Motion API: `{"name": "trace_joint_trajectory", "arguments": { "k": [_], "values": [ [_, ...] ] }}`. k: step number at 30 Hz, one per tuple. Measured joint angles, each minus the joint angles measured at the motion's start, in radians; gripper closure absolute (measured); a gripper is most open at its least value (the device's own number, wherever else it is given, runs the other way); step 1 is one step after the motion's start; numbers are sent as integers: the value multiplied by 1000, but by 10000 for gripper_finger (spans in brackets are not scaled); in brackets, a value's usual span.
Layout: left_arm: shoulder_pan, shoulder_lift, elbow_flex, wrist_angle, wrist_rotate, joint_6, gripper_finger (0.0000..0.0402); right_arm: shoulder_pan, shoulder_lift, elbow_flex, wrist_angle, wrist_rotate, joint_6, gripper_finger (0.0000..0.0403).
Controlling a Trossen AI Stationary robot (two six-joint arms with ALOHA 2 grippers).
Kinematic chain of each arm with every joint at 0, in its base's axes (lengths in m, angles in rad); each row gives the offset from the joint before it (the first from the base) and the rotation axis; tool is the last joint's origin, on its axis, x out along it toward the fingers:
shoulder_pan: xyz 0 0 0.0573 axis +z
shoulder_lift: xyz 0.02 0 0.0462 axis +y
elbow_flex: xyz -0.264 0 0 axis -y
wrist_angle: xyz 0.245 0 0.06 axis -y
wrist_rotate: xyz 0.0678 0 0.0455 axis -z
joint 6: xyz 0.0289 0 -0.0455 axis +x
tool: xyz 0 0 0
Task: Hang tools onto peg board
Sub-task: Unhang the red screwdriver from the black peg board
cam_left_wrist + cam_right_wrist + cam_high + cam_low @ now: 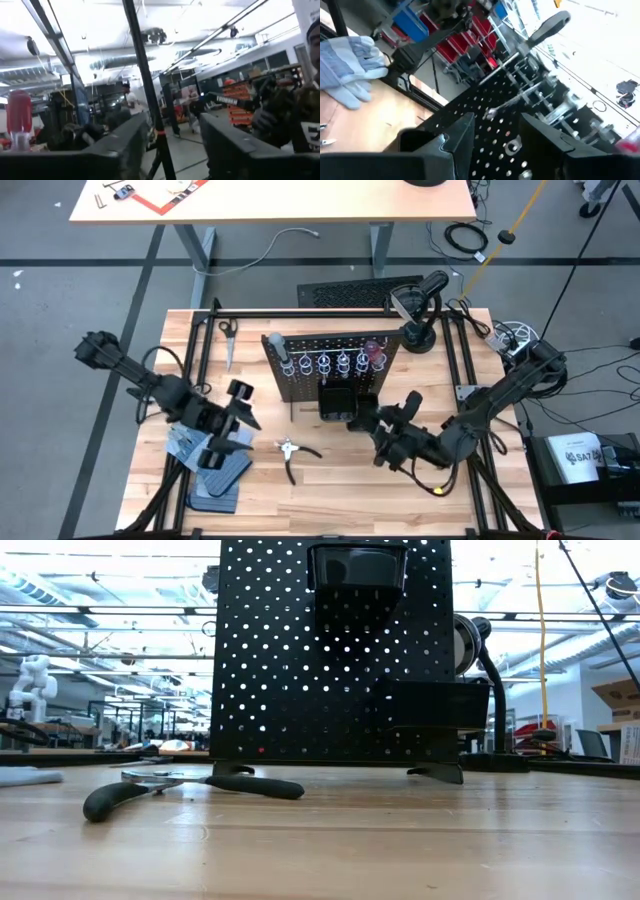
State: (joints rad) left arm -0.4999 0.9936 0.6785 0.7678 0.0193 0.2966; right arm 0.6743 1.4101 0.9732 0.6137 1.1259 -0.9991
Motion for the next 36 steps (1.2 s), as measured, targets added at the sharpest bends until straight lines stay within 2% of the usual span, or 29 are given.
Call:
{"name": "trace_joint_trajectory", "arguments": {
  "k": [2,5,9,14,15,19,25,32,36],
  "values": [
    [0,29,15,6,-5,3,178,8,0,64,-79,2,46,238],
    [-1,60,64,-6,-76,10,126,21,0,166,-242,51,121,209],
    [-3,67,156,-161,-174,102,80,39,0,265,-362,151,145,159],
    [-35,64,274,-375,-498,136,68,49,0,334,-337,255,33,116],
    [-41,65,289,-395,-536,136,68,48,0,344,-331,258,21,112],
    [-62,66,299,-415,-551,153,68,47,0,366,-301,262,-28,111],
    [-87,64,299,-410,-552,209,68,-9,0,396,-143,256,-120,123],
    [-105,62,299,-407,-552,239,68,-111,0,442,-107,227,-114,128],
    [-114,61,299,-352,-551,264,68,-160,0,442,-110,190,-81,128]
  ]
}}
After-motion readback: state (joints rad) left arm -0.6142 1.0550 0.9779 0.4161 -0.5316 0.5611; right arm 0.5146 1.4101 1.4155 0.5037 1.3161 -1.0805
